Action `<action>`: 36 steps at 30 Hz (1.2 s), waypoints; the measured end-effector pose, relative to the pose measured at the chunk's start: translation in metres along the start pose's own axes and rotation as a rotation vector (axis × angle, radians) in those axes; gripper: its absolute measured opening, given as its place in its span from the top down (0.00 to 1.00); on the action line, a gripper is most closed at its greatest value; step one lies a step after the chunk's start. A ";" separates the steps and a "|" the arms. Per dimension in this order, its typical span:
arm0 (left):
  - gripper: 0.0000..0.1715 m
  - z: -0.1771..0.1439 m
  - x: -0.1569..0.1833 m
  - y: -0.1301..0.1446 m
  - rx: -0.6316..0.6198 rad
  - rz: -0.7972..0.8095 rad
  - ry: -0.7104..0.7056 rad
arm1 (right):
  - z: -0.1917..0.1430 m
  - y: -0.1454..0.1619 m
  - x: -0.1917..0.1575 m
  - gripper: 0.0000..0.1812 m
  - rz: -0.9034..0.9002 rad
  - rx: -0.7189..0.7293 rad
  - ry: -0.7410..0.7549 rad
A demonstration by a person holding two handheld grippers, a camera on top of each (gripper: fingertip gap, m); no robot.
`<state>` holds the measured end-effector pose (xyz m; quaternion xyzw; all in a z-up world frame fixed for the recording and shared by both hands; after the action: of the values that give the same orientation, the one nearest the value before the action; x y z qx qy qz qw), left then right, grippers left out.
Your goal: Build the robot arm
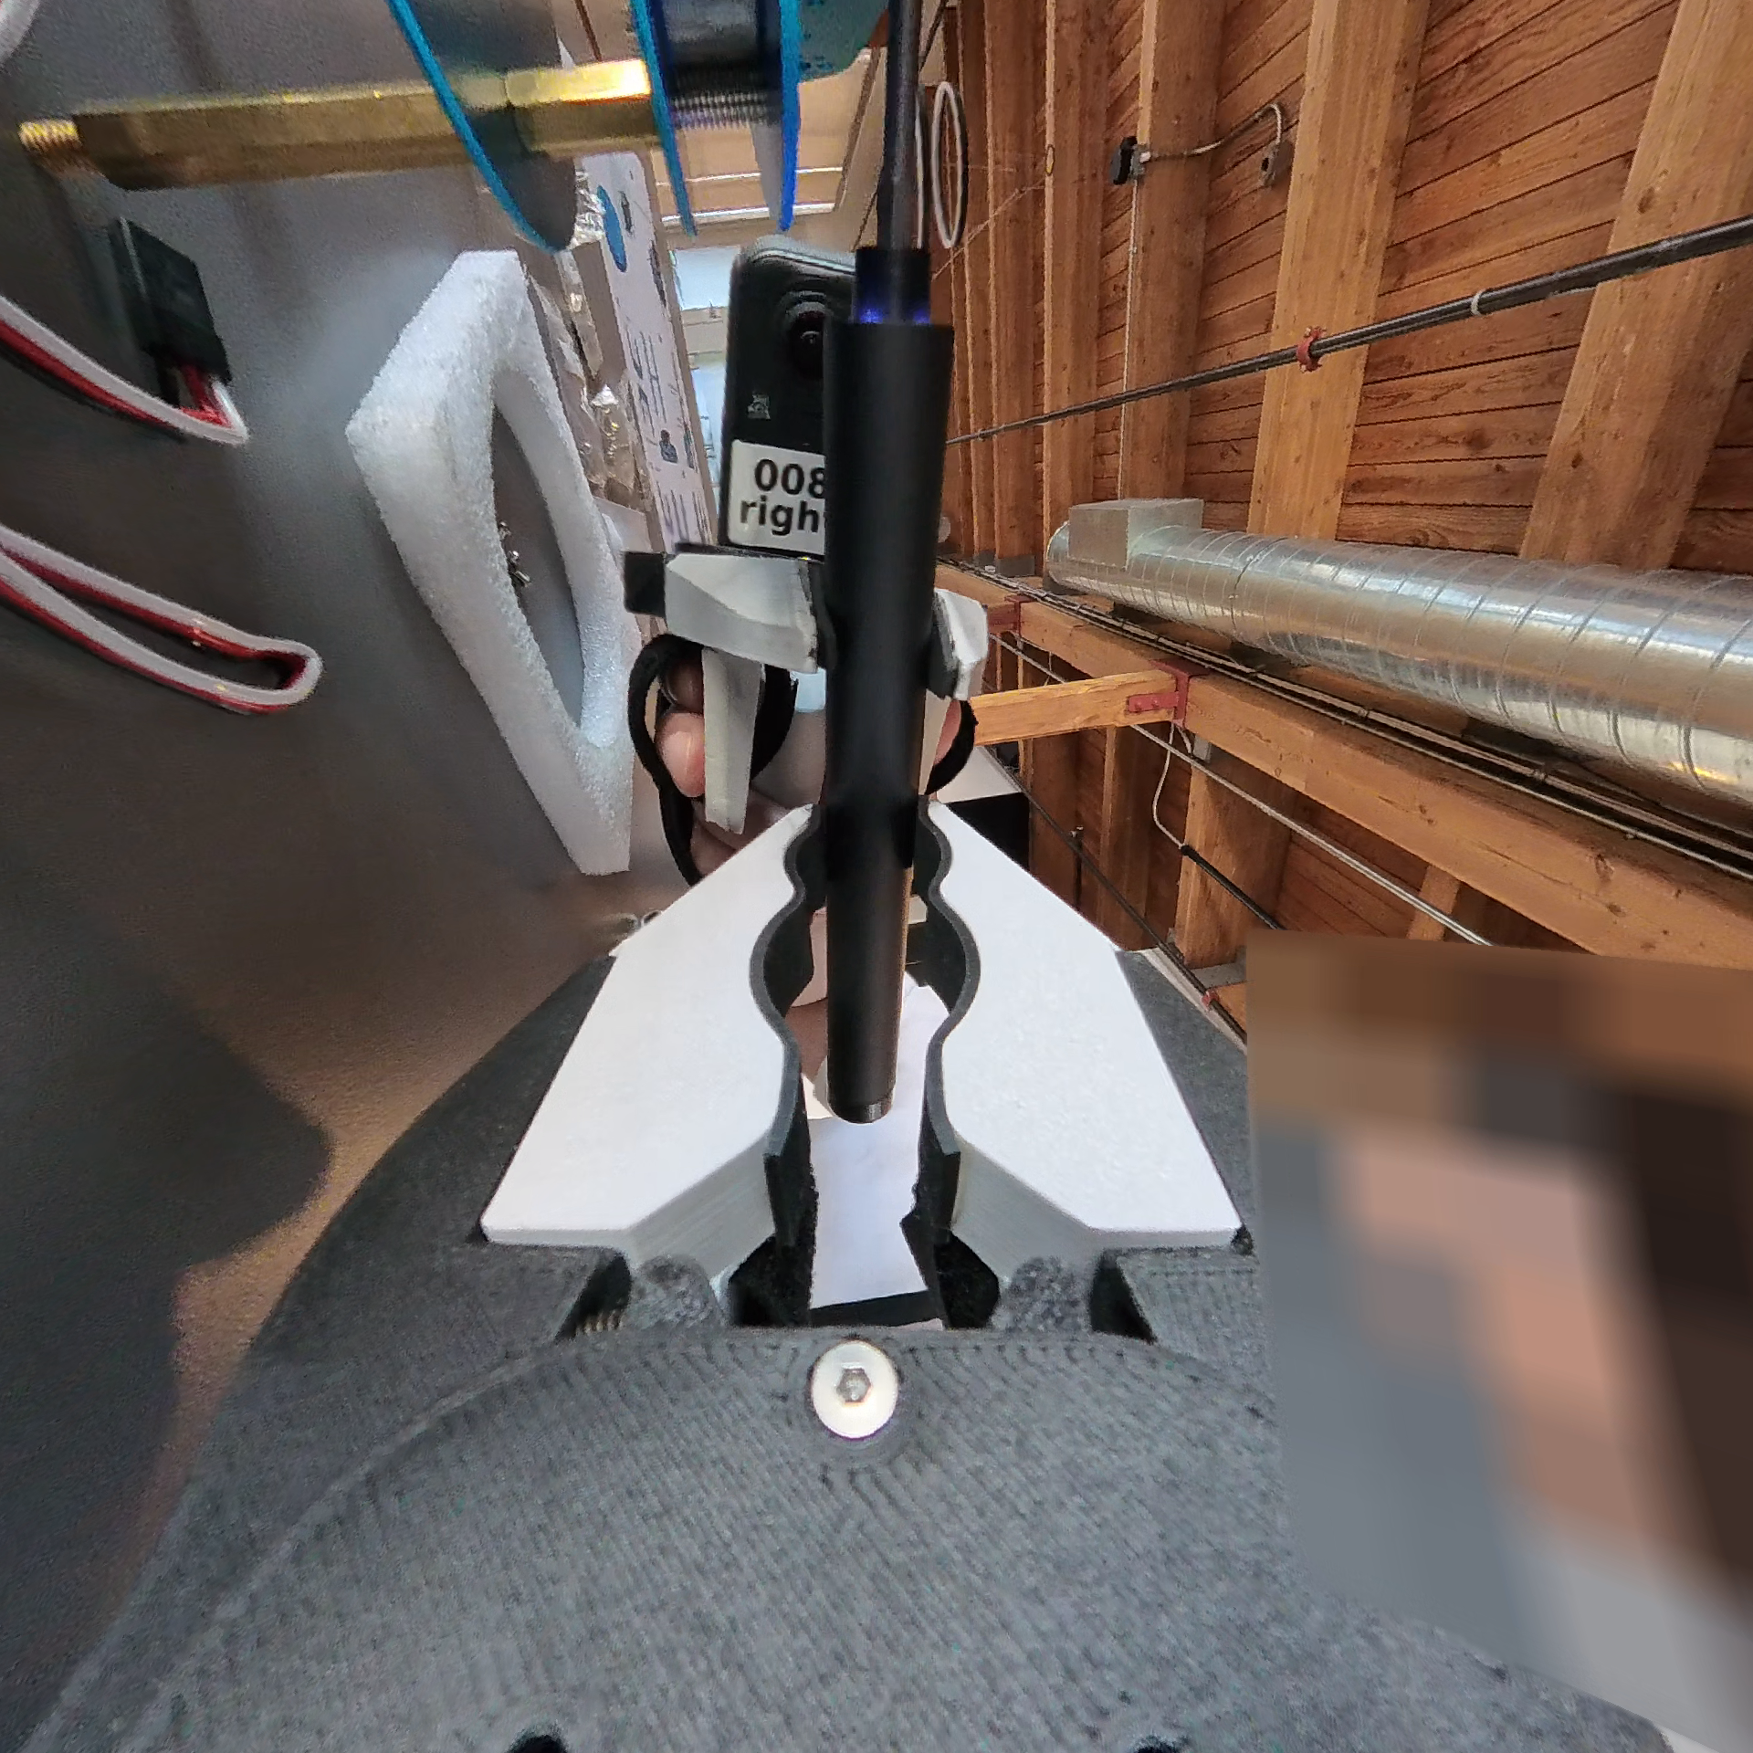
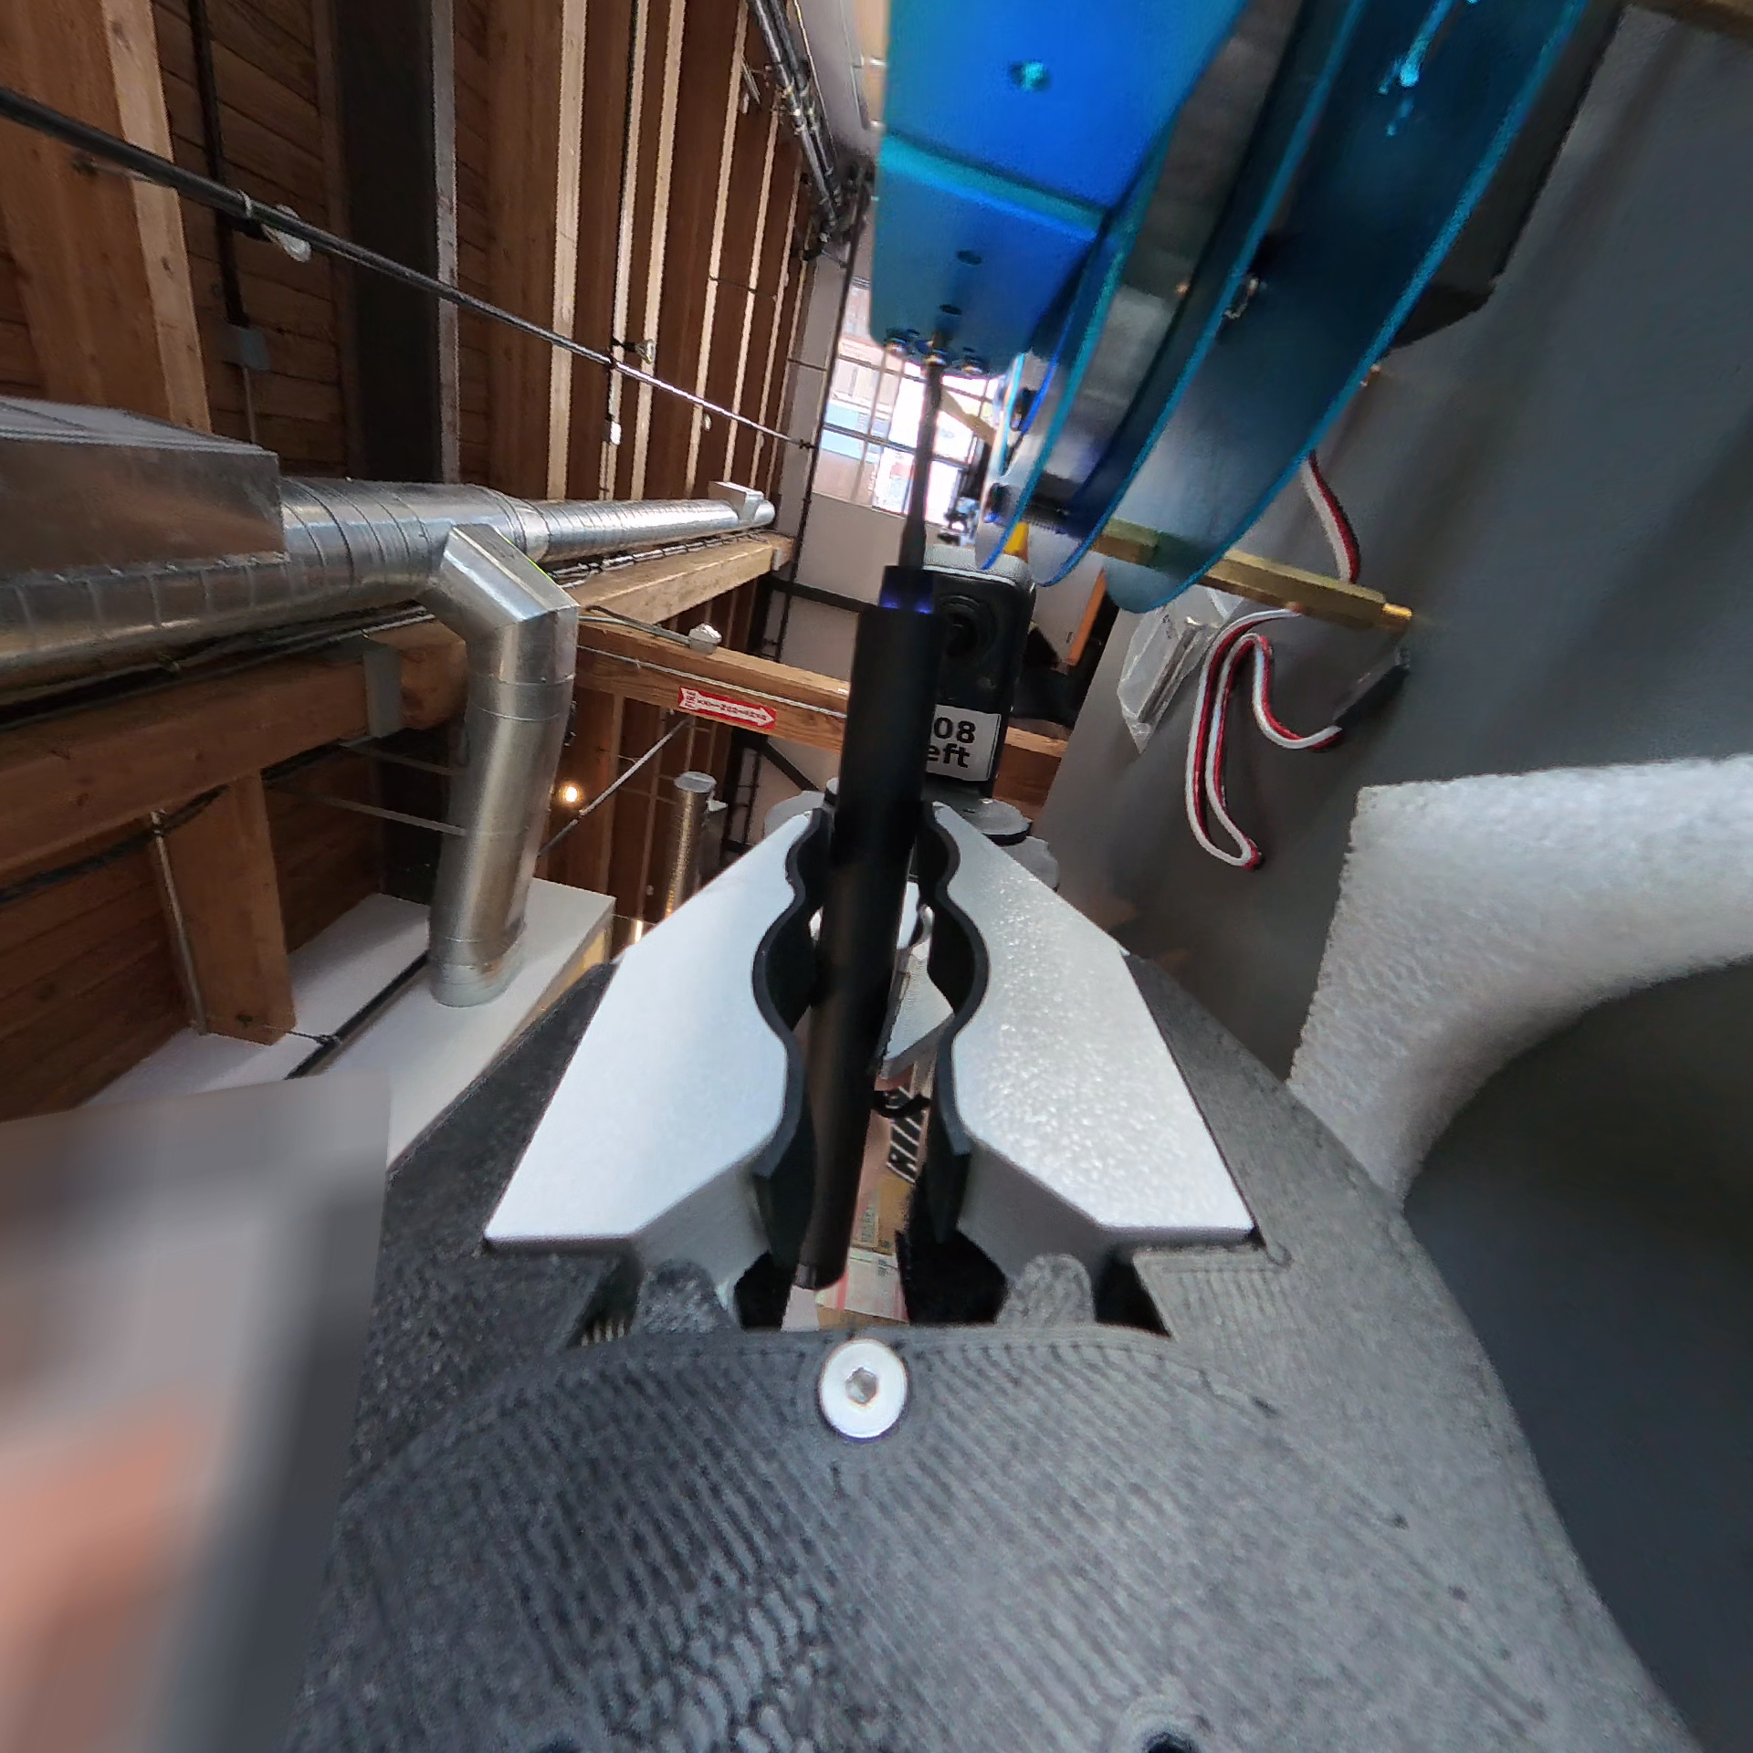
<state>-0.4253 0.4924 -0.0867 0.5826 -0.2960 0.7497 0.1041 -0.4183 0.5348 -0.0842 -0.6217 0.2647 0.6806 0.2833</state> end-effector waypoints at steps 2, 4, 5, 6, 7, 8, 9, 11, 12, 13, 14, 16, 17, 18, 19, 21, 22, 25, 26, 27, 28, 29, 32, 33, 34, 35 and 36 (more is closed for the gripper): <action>0.91 0.000 -0.001 0.000 0.000 -0.001 -0.004 | 0.000 -0.001 0.001 0.91 0.018 0.005 -0.011; 0.91 0.000 -0.003 0.000 0.000 -0.001 -0.009 | -0.001 -0.001 0.002 0.91 0.023 0.007 -0.011; 0.91 0.000 -0.003 0.000 0.001 -0.002 -0.007 | -0.001 -0.001 0.002 0.91 0.021 0.008 -0.010; 0.91 0.000 -0.003 0.000 0.002 -0.002 -0.005 | -0.001 -0.001 0.002 0.91 0.018 0.008 -0.010; 0.91 0.000 -0.003 0.000 0.002 -0.001 -0.005 | -0.001 -0.001 0.002 0.91 0.013 0.007 -0.009; 0.91 0.000 -0.003 0.000 0.003 -0.001 -0.005 | 0.000 -0.001 0.002 0.91 0.008 0.005 -0.008; 0.91 0.000 -0.003 0.000 0.004 -0.002 -0.003 | 0.000 -0.001 0.002 0.91 0.008 0.005 -0.008; 0.91 -0.001 -0.004 0.000 0.003 -0.002 -0.006 | 0.000 -0.001 0.002 0.91 0.014 0.007 -0.012; 0.91 -0.001 -0.004 0.000 0.003 0.000 -0.010 | 0.000 -0.001 0.002 0.91 0.019 0.007 -0.013; 0.91 -0.001 -0.004 0.000 0.003 -0.001 -0.012 | 0.000 -0.001 0.002 0.91 0.022 0.006 -0.013; 0.91 -0.001 -0.004 0.000 0.002 -0.001 -0.011 | 0.000 -0.001 0.002 0.91 0.024 0.007 -0.013; 0.91 -0.001 -0.004 0.001 0.001 -0.002 -0.010 | 0.000 -0.001 0.002 0.91 0.021 0.006 -0.012; 0.91 0.000 -0.004 0.001 0.001 -0.002 -0.010 | 0.000 -0.001 0.002 0.91 0.019 0.004 -0.012; 0.91 0.000 -0.004 0.001 0.001 -0.002 -0.008 | 0.000 -0.001 0.002 0.91 0.020 0.002 -0.014; 0.91 0.000 -0.004 0.001 0.001 -0.003 -0.007 | 0.000 -0.001 0.002 0.91 0.022 0.001 -0.018; 0.91 0.000 -0.004 0.000 0.001 -0.002 -0.007 | 0.000 -0.002 0.002 0.91 0.027 0.006 -0.026; 0.91 0.000 -0.004 0.000 -0.001 -0.002 -0.008 | 0.000 -0.002 0.002 0.91 0.032 0.009 -0.030; 0.91 0.001 -0.005 0.001 -0.001 -0.003 -0.008 | -0.001 -0.002 0.002 0.91 0.036 0.009 -0.027; 0.91 0.001 -0.005 0.001 -0.002 -0.004 -0.007 | -0.001 -0.002 0.002 0.91 0.036 0.010 -0.024; 0.91 0.001 -0.005 0.001 -0.001 -0.004 -0.005 | -0.001 -0.002 0.002 0.91 0.034 0.011 -0.022; 0.91 0.001 -0.005 0.001 -0.001 -0.005 -0.005 | -0.001 -0.002 0.002 0.91 0.031 0.010 -0.022; 0.91 0.001 -0.005 0.001 0.000 -0.004 -0.004 | -0.001 -0.002 0.002 0.91 0.031 0.010 -0.023; 0.91 0.001 -0.004 0.001 -0.001 -0.002 -0.006 | -0.001 -0.002 0.002 0.91 0.037 0.010 -0.031; 0.91 0.001 -0.004 0.001 -0.002 -0.003 -0.006 | -0.001 -0.002 0.002 0.91 0.038 0.011 -0.032; 0.91 0.001 -0.004 0.001 -0.001 -0.003 -0.007 | -0.001 -0.002 0.002 0.91 0.040 0.012 -0.032; 0.91 0.001 -0.004 0.001 -0.001 -0.003 -0.007 | -0.001 -0.002 0.002 0.91 0.039 0.011 -0.031; 0.91 0.001 -0.004 0.001 -0.001 -0.003 -0.007 | -0.001 -0.002 0.002 0.91 0.037 0.010 -0.030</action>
<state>-0.4237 0.4922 -0.0908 0.5855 -0.2960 0.7474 0.1046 -0.4163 0.5358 -0.0862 -0.6052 0.2751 0.6935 0.2778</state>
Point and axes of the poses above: each gripper's, where its closed fingertips meet, z out along the fingers, y out of its underside, x = y × z across the jaws, the point moved 1 cm from there along -z, back along the fingers, and after that the axes turned 14 degrees about z, right-handed, at the moved point
